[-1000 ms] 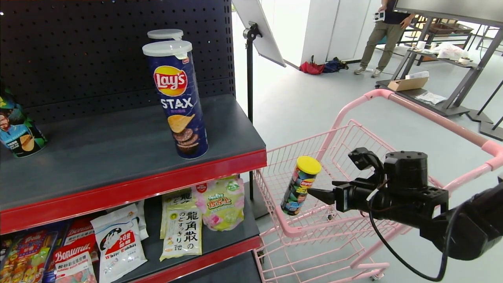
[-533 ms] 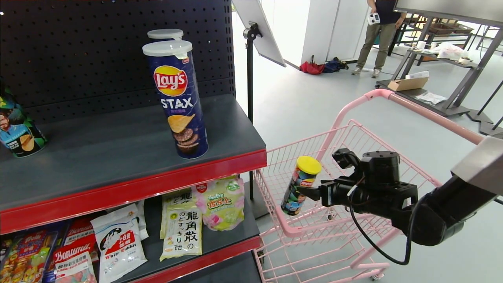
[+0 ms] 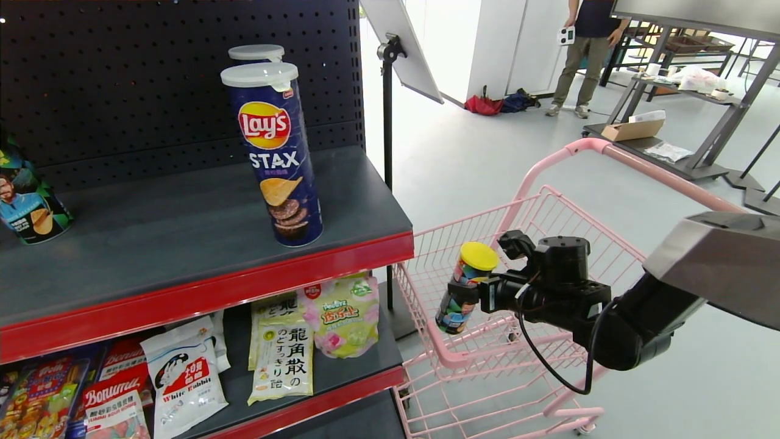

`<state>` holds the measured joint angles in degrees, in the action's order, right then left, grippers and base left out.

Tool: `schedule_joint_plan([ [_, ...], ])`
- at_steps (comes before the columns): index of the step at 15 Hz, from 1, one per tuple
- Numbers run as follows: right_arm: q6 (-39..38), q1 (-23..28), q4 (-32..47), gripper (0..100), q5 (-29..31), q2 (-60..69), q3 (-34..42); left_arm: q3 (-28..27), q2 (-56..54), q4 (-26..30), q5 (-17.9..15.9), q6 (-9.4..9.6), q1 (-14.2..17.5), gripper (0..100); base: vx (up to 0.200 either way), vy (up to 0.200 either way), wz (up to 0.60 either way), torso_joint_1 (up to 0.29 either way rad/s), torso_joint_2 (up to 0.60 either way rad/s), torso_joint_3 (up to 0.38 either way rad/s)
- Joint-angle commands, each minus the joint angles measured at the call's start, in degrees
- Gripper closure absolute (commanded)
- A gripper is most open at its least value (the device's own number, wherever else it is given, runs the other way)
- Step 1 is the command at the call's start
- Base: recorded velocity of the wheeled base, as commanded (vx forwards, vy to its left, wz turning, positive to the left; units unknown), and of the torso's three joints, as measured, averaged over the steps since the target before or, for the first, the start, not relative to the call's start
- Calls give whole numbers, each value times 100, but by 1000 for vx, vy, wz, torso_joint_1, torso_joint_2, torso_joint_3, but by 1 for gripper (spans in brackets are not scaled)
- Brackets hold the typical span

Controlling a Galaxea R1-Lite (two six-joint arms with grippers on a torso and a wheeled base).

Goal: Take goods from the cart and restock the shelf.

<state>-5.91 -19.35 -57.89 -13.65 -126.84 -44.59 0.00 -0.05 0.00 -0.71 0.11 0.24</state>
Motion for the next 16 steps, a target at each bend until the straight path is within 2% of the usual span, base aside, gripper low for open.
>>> schedule_joint_plan([
  [1, 2, -17, -3, 0, 3, -183, -111, 0, 5, 0, 0, -2, 2, 0, 0, 0, 0, 0, 0, 0],
  [7, -33, -166, -3, 0, 82, -350, -260, 0, 5, 0, -8, 7, 2, 0, 0, 0, 0, 0, 0, 0],
  [8, -50, -192, -3, 100, 179, -394, -322, 0, 5, 0, -8, 7, 2, 0, 0, 0, 0, 0, 0, 0],
  [16, -147, -192, -3, 100, 249, -455, -392, 0, 5, 0, 0, 33, 2, 0, 0, 0, 0, 0, 0, 0],
])
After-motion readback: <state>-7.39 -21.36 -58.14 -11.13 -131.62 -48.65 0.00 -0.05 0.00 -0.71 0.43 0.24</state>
